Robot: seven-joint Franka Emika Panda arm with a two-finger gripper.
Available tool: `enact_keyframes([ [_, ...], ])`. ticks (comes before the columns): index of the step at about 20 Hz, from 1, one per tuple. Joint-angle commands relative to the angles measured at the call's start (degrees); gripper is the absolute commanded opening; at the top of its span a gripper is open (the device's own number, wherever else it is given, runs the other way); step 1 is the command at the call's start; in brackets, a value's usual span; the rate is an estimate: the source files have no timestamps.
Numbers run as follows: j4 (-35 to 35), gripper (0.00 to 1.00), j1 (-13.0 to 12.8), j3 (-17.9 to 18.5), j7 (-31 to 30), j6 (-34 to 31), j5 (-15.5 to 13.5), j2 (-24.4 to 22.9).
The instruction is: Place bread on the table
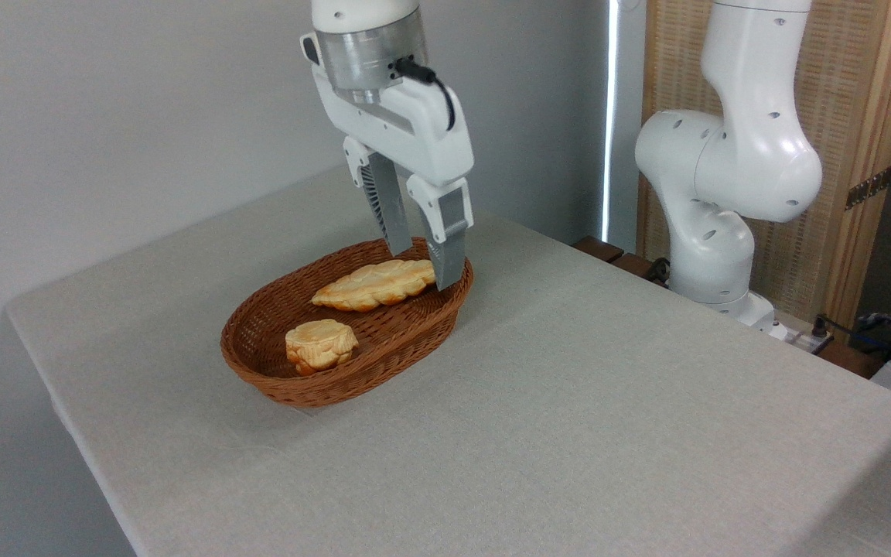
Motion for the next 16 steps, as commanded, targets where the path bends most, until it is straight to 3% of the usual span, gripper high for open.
enact_keyframes([
  [1, -3.55, 1.0, -3.77, 0.45, 1.08, 4.25, -1.24, -0.47],
  [6, -8.74, 1.0, -10.01, 0.45, 1.17, 10.15, -1.42, 0.14],
  [11, -10.33, 1.0, -15.46, 0.45, 1.08, 10.24, -1.51, 2.86],
  [16, -10.85, 1.0, -18.63, 0.37, 1.17, 10.24, -2.99, 4.63],
])
